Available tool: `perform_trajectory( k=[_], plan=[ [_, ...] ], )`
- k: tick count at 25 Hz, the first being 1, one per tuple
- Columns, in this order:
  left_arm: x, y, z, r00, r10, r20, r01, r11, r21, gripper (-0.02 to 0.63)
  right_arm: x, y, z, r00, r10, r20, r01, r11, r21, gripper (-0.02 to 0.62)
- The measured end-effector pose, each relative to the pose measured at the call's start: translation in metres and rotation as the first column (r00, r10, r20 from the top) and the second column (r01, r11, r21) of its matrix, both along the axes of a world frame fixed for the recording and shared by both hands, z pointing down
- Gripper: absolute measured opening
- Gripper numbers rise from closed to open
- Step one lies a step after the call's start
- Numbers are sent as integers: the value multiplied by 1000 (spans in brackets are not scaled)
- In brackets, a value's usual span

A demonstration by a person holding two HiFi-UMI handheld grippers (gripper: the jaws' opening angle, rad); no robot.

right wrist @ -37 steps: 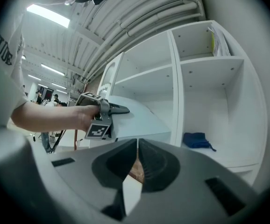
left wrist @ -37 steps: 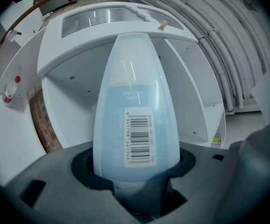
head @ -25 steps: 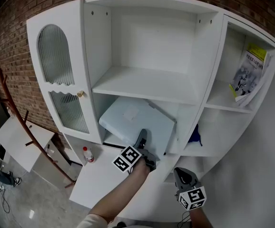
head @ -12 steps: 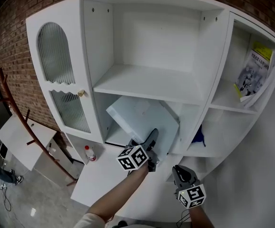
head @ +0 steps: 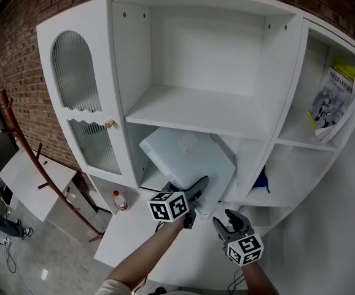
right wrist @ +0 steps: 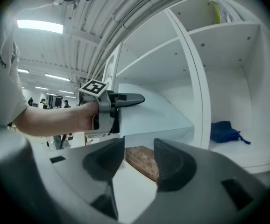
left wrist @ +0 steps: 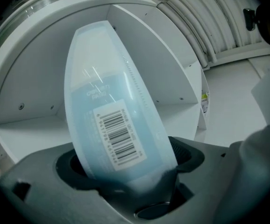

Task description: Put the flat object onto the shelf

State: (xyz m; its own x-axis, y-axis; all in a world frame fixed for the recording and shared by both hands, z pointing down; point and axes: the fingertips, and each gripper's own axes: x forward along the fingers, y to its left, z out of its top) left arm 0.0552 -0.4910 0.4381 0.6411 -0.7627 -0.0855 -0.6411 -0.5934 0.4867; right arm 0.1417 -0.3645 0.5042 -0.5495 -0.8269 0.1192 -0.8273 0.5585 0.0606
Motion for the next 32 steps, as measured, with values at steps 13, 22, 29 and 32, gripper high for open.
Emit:
perform_trajectory(
  k=[13, 22, 29, 32],
  plan=[
    [0, 8, 8, 996, 82, 41, -81, 997, -21, 443, -33, -18, -1, 1000, -14, 22, 14, 1000, 1, 235],
    [4, 16, 22, 982, 187, 35, -185, 980, -73, 459, -24, -16, -3, 999, 27, 21, -27, 1000, 7, 233],
    [9, 22, 34, 969, 245, 4, -243, 962, -123, 462, -7, -18, -5, 994, 85, 61, -86, 996, 10, 233],
    [13, 26, 42, 959, 282, 7, -278, 949, -148, 465, 5, -21, -5, 990, 124, 72, -125, 992, 8, 232]
  ],
)
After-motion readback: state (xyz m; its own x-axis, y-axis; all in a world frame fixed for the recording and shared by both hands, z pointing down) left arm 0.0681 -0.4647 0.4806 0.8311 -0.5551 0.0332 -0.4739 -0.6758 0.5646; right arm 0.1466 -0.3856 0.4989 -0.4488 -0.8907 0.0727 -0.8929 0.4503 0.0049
